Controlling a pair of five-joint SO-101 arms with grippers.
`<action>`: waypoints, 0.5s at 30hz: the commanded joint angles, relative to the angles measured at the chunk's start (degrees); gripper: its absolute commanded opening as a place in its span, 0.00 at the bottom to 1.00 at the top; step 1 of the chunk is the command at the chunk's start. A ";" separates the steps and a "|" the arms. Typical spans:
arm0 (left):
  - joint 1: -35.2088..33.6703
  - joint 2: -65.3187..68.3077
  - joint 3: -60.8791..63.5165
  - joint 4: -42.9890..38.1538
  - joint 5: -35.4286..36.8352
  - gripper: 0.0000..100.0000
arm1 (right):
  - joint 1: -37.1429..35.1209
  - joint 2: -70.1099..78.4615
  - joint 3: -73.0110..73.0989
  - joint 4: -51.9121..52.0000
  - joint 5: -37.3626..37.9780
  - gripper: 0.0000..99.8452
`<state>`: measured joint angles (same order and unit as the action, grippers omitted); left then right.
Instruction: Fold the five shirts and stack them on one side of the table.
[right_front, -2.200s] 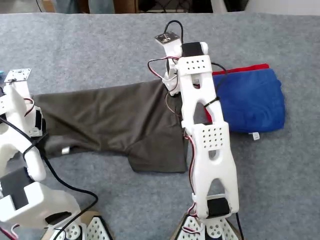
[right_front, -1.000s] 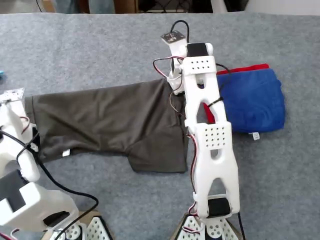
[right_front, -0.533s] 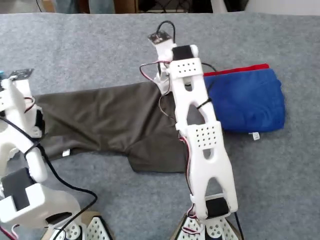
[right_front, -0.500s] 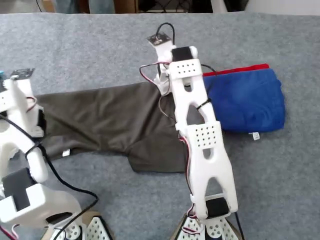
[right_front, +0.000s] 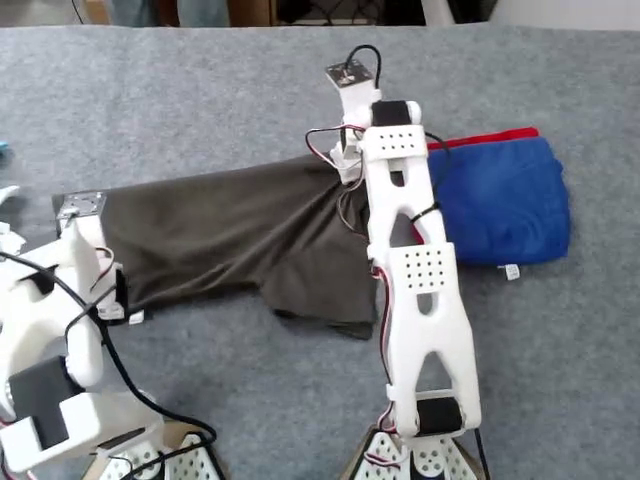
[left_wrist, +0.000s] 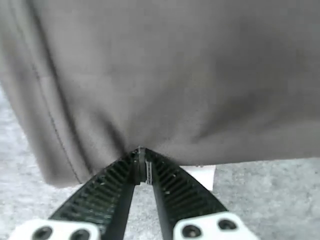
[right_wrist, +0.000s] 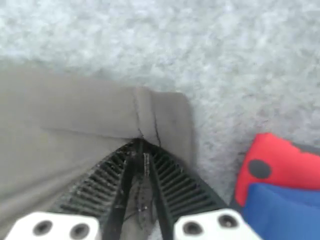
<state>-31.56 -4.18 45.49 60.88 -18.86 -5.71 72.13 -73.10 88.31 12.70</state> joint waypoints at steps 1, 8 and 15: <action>-4.26 -0.35 -4.18 0.97 -2.46 0.03 | 2.64 0.84 0.04 -0.53 0.26 0.01; -3.21 -0.35 -15.69 14.51 -9.05 0.03 | 2.11 0.75 -1.01 2.37 4.66 0.01; 6.73 -0.35 -23.87 20.31 -6.51 0.03 | 0.44 0.75 -19.03 12.31 7.30 0.01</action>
<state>-28.84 -3.56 27.12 78.73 -27.30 -5.27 73.80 -82.95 96.66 18.86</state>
